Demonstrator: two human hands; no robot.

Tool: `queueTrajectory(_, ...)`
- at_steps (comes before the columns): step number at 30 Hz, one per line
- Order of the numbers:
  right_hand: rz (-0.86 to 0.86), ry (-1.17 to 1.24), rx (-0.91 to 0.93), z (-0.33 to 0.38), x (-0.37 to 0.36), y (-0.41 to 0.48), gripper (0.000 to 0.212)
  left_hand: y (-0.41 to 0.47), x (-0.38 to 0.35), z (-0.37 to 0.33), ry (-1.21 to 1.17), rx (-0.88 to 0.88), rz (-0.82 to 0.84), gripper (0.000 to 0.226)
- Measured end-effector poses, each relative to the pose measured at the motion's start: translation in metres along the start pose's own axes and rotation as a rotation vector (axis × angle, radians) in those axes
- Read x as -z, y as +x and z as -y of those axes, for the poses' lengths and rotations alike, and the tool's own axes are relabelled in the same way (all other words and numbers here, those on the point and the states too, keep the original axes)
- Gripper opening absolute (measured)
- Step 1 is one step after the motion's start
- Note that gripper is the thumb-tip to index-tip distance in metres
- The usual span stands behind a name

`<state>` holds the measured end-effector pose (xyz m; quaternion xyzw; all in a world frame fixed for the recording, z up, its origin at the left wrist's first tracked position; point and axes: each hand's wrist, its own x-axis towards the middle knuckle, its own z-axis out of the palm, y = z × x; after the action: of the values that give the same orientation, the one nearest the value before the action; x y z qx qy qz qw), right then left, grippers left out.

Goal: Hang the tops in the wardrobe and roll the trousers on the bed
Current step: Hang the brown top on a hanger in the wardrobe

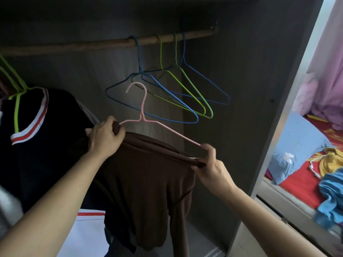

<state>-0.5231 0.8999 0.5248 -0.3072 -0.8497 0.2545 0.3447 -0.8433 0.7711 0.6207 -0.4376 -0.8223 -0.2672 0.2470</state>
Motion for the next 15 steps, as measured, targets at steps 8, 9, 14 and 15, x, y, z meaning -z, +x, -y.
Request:
queueTrajectory(8,-0.029,-0.120,-0.021,0.002,0.010,0.014,0.021,0.000,-0.001,-0.022,-0.117,0.051,0.109,0.020)
queueTrajectory(9,-0.029,-0.135,-0.002,0.005,0.008,0.015,0.018,-0.001,0.001,-0.031,-0.154,0.038,0.122,0.020)
queueTrajectory(14,-0.075,-0.107,-0.052,0.009,0.008,0.023,0.017,-0.005,0.006,-0.072,-0.191,-0.062,0.107,0.047)
queueTrajectory(15,-0.090,-0.091,-0.051,0.007,0.009,0.023,0.022,-0.006,0.005,-0.077,-0.175,-0.032,0.081,0.056)
